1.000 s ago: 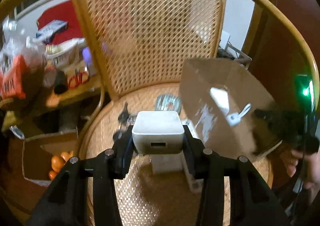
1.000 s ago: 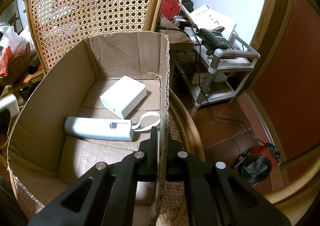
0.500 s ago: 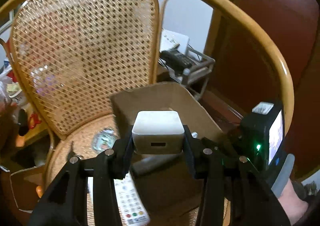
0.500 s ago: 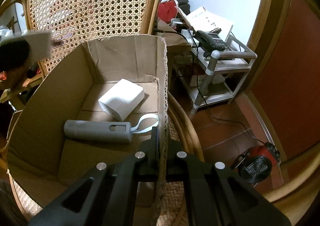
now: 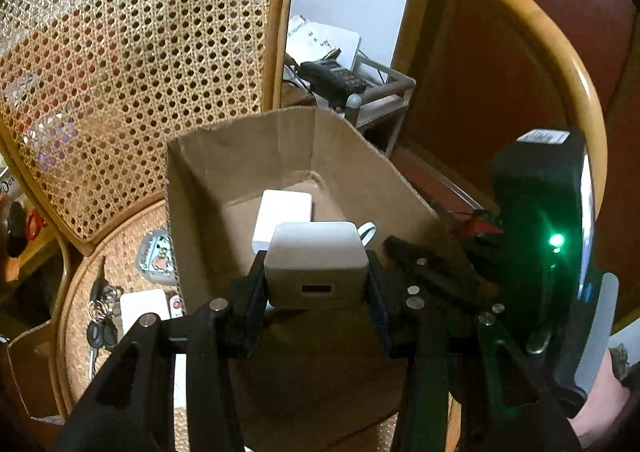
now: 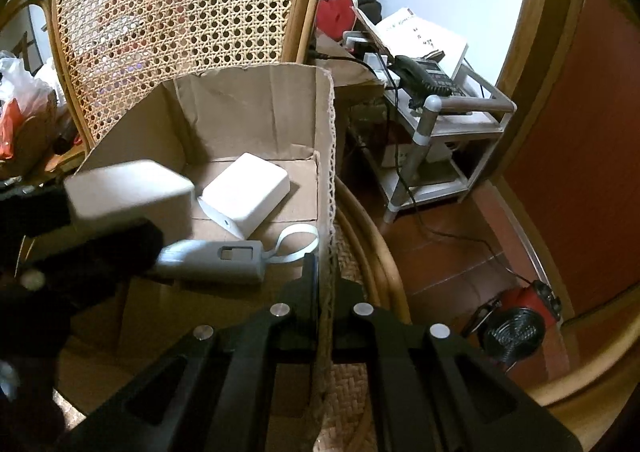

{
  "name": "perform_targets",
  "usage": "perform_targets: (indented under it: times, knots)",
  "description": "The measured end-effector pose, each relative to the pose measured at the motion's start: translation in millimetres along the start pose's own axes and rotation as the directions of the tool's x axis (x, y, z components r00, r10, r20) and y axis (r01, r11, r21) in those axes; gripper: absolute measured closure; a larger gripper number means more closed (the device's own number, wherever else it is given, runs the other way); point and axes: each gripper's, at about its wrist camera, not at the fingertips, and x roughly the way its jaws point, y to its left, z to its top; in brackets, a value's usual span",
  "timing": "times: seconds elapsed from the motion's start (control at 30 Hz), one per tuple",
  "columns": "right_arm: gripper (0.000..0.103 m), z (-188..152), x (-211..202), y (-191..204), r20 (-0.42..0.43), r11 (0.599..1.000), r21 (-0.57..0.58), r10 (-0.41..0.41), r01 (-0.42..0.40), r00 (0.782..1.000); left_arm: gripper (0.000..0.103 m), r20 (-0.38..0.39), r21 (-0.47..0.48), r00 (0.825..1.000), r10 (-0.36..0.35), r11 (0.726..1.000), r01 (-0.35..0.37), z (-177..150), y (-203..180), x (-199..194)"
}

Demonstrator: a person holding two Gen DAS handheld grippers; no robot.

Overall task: Organize rigid objects
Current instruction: 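Carry the plug adapter into the cardboard box and release it, then move the left gripper back over the keys on the seat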

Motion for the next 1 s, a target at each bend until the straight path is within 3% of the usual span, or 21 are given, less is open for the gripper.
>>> perform_targets:
  times: [0.3,0.57,0.7,0.8,0.87,1.0]
  knots:
    - [0.098,-1.1,-1.9,3.5,0.004,1.000,-0.002,-0.009,0.009,1.000,0.059,-0.015,-0.015,1.000,0.001,1.000,-0.001,-5.6,3.0,6.0]
    - [0.098,0.9,-2.8,3.8,0.010,1.000,-0.008,-0.015,0.015,1.000,0.042,0.016,-0.050,1.000,-0.007,0.999,0.007,-4.8,11.2,-5.5]
    - [0.098,0.9,-3.3,3.1,0.009,1.000,-0.007,-0.016,0.016,1.000,0.041,0.049,-0.072,0.999,-0.004,0.997,0.007,-5.1,19.0,-19.1]
    - [0.098,0.7,-3.0,3.2,0.009,1.000,-0.008,-0.016,0.016,1.000,0.039,0.078,-0.086,0.997,0.007,0.996,0.000,-5.3,31.3,-33.9]
    - [0.098,0.6,-3.0,3.3,0.009,1.000,-0.007,-0.015,0.016,1.000,0.027,0.098,-0.102,0.995,0.016,0.995,-0.006,-5.7,43.2,-43.9]
    - [0.098,0.7,-3.2,3.3,0.010,1.000,-0.006,-0.016,0.016,1.000,0.026,0.108,-0.129,0.990,0.086,0.989,-0.071,-7.3,78.4,-58.3]
